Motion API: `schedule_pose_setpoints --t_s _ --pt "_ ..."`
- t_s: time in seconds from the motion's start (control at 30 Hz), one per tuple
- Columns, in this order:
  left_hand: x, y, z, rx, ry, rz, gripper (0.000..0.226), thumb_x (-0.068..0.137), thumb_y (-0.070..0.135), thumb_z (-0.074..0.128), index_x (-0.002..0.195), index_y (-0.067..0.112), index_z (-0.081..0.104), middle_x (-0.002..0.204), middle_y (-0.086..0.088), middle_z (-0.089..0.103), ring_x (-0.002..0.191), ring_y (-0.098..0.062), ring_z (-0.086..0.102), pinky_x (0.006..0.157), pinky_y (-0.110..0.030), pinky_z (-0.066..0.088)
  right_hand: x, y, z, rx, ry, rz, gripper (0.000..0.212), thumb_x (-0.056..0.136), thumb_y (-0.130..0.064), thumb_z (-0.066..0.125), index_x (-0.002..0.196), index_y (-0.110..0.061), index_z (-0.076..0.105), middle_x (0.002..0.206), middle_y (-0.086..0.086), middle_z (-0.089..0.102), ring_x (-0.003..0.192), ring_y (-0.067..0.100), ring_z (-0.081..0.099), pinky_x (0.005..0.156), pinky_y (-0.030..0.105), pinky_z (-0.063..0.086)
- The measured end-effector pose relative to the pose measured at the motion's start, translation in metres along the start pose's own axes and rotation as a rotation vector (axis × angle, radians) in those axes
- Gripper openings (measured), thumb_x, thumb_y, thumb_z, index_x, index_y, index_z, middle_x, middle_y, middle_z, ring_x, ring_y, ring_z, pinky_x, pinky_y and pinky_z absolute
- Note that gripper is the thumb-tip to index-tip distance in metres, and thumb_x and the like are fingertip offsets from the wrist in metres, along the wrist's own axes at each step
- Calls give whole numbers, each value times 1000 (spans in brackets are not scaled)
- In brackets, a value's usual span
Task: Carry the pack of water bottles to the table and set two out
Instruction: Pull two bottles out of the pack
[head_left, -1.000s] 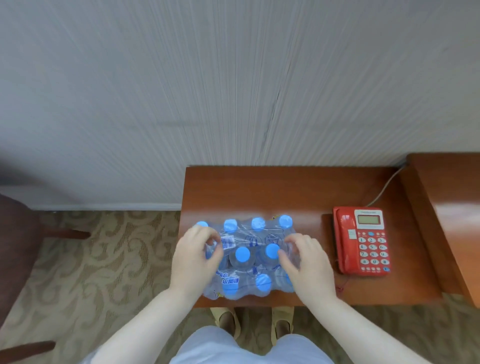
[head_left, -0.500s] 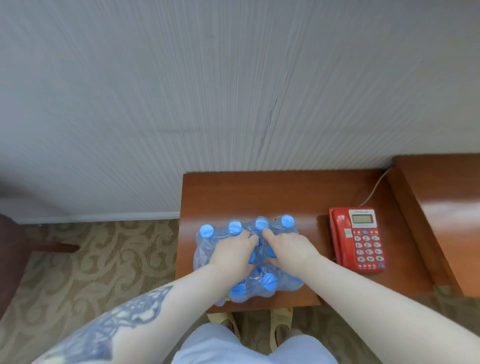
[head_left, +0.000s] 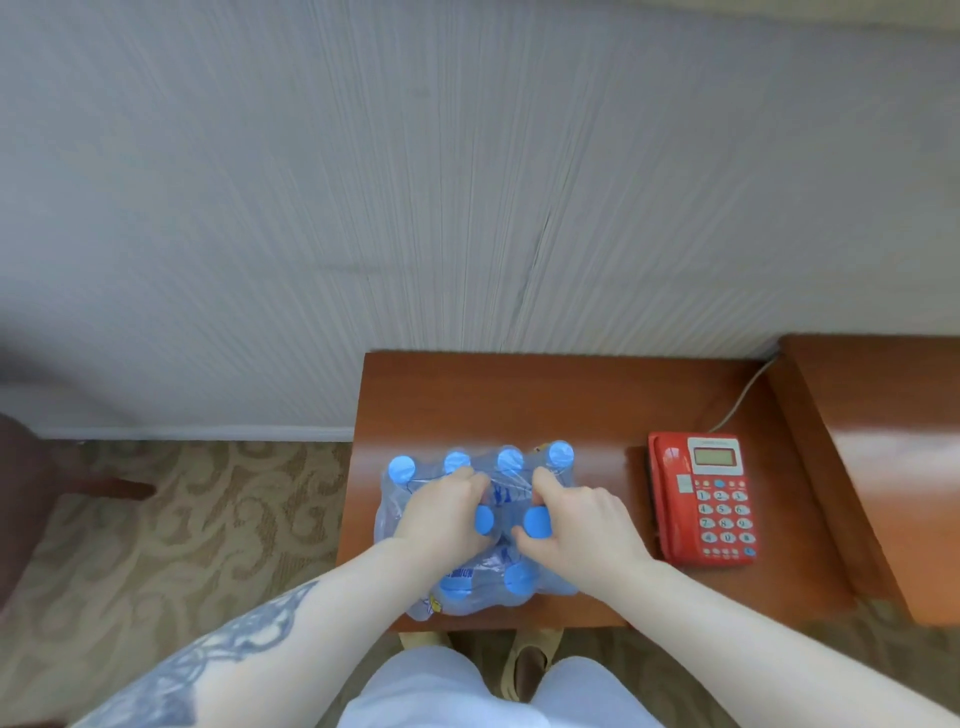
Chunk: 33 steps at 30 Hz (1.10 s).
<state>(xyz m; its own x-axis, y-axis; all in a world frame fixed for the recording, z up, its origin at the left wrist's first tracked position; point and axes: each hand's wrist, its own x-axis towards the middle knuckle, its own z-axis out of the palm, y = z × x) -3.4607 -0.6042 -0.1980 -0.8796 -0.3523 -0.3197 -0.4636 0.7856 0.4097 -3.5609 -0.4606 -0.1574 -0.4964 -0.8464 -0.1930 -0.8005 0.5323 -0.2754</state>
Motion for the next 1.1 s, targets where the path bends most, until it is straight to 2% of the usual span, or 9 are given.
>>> schedule_pose_setpoints --t_s 0.13,0.27,0.43,0.6,0.73,0.83,0.93,1.03,1.1 --pt "2 1 -4 8 -21 -18 30 68 26 69 75 21 41 78 5 44 67 -19 48 45 -25 21 -7 -10 -13 78 63 -47 33 73 -38 65 77 -22 36 50 -4 42 49 28 38 48 30 27" --pt "2 -1 -3 -34 -11 -21 27 67 24 67 75 21 41 76 6 42 66 -19 46 44 -25 20 -17 -21 -37 197 164 -127 42 61 -26 75 71 -22 35 46 -8 35 41 26 30 40 27 26" --pt "0 1 -4 -27 -10 -29 28 67 25 68 73 22 40 72 8 39 63 -18 45 45 -25 21 -27 -23 -59 278 179 -79 32 68 -25 75 71 -15 45 49 -3 42 48 36 45 49 36 38" --pt "0 3 -7 -44 -10 -71 27 67 21 67 72 22 40 76 5 44 67 -21 48 46 -27 23 -40 -28 -84 468 318 -35 35 58 -25 78 64 -12 46 43 -3 43 39 18 37 40 24 34" --pt "3 3 -10 -37 -41 -126 28 66 24 68 70 22 41 79 3 48 71 -21 52 50 -29 30 -7 -6 -133 624 455 131 36 57 -28 77 58 -17 43 46 1 53 40 8 39 39 12 30" --pt "3 7 -12 83 -94 -83 26 72 27 66 80 18 43 85 1 48 74 -24 54 57 -31 36 8 7 -149 685 426 94 44 59 -16 86 56 -21 42 44 -12 54 38 4 38 41 11 32" --pt "8 12 -18 290 -181 44 28 80 30 62 97 14 48 90 -5 53 73 -28 56 53 -32 34 8 6 -144 626 430 55 45 60 -11 86 58 -19 42 52 -7 58 40 3 41 42 10 33" --pt "15 16 -23 540 -305 116 34 90 36 52 112 9 53 69 -2 45 54 -23 45 42 -29 25 15 13 -146 644 502 139 43 61 -12 86 59 -13 43 42 -6 48 40 5 36 41 12 32" --pt "16 18 -24 651 -354 148 37 92 41 45 102 9 60 59 0 38 46 -17 35 41 -26 23 18 18 -149 659 506 177 42 62 -14 86 60 -11 44 39 -10 45 40 6 34 40 12 31"
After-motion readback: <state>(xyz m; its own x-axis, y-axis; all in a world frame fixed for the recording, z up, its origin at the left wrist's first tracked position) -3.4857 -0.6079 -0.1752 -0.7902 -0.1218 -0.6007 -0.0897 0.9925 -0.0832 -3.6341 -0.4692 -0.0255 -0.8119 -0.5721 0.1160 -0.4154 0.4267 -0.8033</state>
